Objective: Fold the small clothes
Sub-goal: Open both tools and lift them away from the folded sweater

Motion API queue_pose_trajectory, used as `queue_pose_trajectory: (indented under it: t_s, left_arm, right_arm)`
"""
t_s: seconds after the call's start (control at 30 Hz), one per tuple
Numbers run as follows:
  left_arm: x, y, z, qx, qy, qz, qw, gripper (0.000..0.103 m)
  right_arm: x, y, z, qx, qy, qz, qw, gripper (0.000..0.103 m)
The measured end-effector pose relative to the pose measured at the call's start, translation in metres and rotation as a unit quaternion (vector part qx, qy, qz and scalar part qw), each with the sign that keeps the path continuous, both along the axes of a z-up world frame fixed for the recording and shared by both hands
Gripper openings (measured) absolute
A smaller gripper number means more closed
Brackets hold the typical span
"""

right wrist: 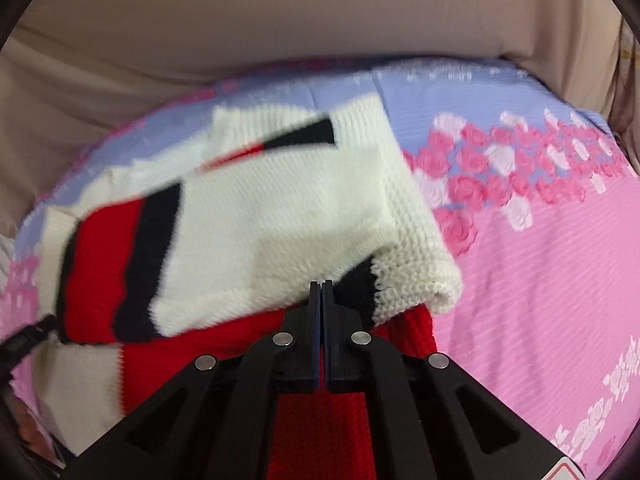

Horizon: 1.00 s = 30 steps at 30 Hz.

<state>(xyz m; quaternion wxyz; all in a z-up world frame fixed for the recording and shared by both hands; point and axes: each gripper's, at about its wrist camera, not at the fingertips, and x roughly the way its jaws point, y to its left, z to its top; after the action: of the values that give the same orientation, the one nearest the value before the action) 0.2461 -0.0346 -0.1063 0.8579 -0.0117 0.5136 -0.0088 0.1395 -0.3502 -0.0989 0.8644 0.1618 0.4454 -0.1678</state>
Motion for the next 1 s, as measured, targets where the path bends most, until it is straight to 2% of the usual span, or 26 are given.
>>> queue_pose_trajectory:
  t_s: [0.07, 0.1, 0.13, 0.17, 0.2, 0.23, 0.27, 0.33, 0.43, 0.6, 0.77, 0.9, 1.0]
  left_arm:
    - [-0.001, -0.002, -0.001, 0.007, -0.001, -0.001, 1.0000, 0.029]
    - [-0.001, -0.003, -0.002, 0.012, 0.000, -0.001, 0.9999, 0.029]
    - [-0.001, -0.005, 0.000, 0.016, 0.001, -0.001, 0.9999, 0.029]
    - [-0.003, -0.006, 0.001, 0.019, 0.002, -0.001, 0.9998, 0.029]
    - [-0.006, -0.007, 0.005, 0.019, 0.007, -0.001, 0.9998, 0.029]
    - [-0.011, -0.007, 0.010, 0.016, 0.008, -0.002, 0.9998, 0.029]
    - [-0.016, -0.006, 0.016, 0.015, 0.006, -0.003, 0.9999, 0.030]
    - [-0.032, -0.003, 0.027, 0.020, -0.001, -0.007, 0.9998, 0.031]
    - [-0.057, 0.000, 0.039, 0.035, 0.002, -0.014, 0.9993, 0.035]
    - [-0.098, 0.008, 0.050, 0.050, 0.007, -0.030, 0.9983, 0.036]
    - [-0.135, 0.024, 0.056, 0.046, 0.018, -0.029, 0.9984, 0.036]
    - [-0.174, 0.071, 0.076, 0.029, 0.002, 0.008, 0.9995, 0.038]
    - [-0.215, 0.119, 0.098, 0.055, -0.024, 0.052, 0.9969, 0.044]
  right_arm:
    - [-0.003, 0.013, 0.009, -0.014, -0.028, 0.019, 0.999, 0.001]
    - [0.001, 0.017, 0.004, -0.028, -0.013, 0.028, 0.999, 0.001]
    - [0.011, 0.021, -0.015, -0.039, 0.033, 0.044, 0.998, 0.001]
    - [0.014, 0.025, -0.025, -0.054, 0.051, 0.055, 0.996, 0.000]
    - [0.011, 0.030, -0.019, -0.073, 0.045, 0.062, 0.994, 0.000]
    - [0.008, 0.033, -0.012, -0.068, 0.049, 0.065, 0.994, 0.000]
    - [0.001, 0.035, 0.000, -0.058, 0.033, 0.067, 0.996, 0.000]
    - [-0.028, 0.043, 0.032, -0.052, -0.019, 0.063, 0.996, 0.000]
    - [-0.064, 0.050, 0.052, -0.047, -0.040, 0.061, 0.996, 0.001]
    - [-0.121, 0.064, 0.052, -0.031, -0.029, 0.073, 0.996, 0.003]
    - [-0.174, 0.084, 0.044, -0.033, -0.018, 0.098, 0.994, 0.003]
    - [-0.215, 0.085, 0.049, -0.044, -0.019, 0.108, 0.993, 0.004]
    - [-0.244, 0.076, 0.056, -0.050, -0.017, 0.106, 0.993, 0.007]
